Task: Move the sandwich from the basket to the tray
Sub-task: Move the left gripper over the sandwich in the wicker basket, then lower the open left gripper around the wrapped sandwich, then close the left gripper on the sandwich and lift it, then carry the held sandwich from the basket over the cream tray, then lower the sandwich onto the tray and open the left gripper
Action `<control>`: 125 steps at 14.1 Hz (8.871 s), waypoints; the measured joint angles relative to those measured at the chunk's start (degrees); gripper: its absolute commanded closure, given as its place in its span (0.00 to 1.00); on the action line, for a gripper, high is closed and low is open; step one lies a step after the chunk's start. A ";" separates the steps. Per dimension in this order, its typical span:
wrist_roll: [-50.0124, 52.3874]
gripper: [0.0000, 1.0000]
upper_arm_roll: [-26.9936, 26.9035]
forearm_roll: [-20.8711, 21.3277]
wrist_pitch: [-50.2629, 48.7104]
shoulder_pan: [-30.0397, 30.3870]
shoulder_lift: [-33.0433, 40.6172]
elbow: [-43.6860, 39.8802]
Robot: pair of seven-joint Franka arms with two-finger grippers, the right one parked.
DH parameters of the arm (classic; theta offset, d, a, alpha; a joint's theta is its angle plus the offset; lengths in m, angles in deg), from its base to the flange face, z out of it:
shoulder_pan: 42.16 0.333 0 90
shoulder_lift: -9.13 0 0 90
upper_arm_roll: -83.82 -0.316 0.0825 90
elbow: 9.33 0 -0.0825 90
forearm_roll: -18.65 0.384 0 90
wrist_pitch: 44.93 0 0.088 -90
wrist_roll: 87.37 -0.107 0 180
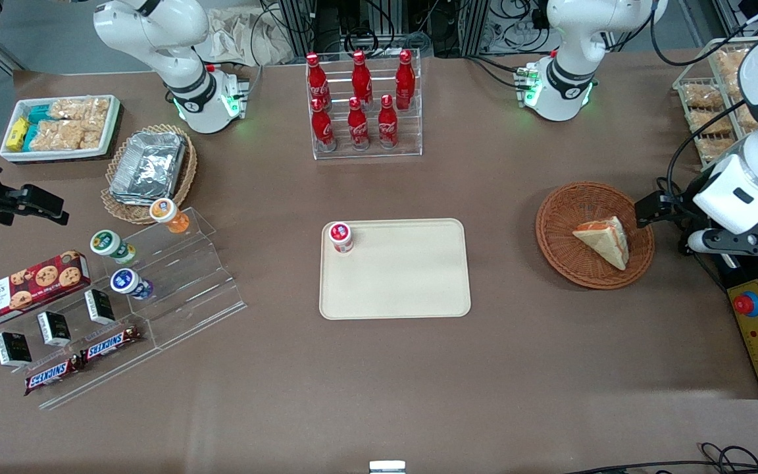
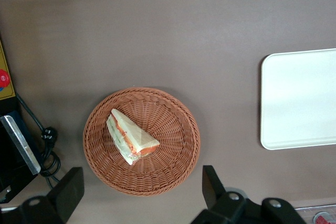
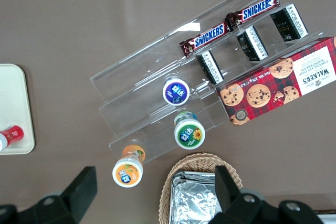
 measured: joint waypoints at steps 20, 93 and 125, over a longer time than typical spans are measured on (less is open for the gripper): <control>3.67 0.00 0.35 0.00 -1.15 -0.28 -0.23 0.03; 53.08 0.77 17.49 3.31 7.00 -0.91 -7.96 2.18; 52.95 0.00 20.69 19.39 24.29 -15.09 -33.32 1.52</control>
